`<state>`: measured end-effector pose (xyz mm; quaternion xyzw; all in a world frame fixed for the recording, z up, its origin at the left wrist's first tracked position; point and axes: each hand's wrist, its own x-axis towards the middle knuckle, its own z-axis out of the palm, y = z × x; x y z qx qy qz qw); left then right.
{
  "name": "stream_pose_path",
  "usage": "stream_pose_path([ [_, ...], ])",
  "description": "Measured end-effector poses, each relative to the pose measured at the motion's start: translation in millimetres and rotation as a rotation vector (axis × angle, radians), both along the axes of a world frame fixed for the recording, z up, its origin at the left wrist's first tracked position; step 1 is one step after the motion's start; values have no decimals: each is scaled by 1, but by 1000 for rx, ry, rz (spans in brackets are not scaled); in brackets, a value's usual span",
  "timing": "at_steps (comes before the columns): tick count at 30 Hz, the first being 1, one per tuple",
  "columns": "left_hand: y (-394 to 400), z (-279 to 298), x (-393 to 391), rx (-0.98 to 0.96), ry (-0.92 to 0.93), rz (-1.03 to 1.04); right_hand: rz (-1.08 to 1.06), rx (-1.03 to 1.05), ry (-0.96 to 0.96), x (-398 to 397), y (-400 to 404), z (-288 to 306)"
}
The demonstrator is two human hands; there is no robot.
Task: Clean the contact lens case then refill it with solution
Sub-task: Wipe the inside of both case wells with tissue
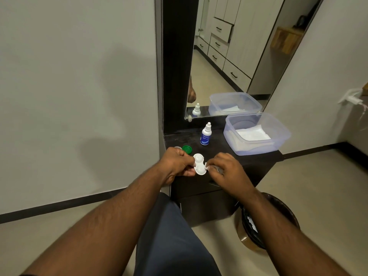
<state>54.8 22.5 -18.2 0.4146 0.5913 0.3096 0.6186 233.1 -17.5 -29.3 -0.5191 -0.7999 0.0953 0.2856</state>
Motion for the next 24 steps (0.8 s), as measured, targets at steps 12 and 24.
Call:
stream_pose_path([
  [12, 3, 0, -1, -33, 8, 3, -39, 154, 108, -6, -20, -23],
  [24, 0, 2, 0, -33, 4, 8, -79, 156, 141, -6, -20, -27],
])
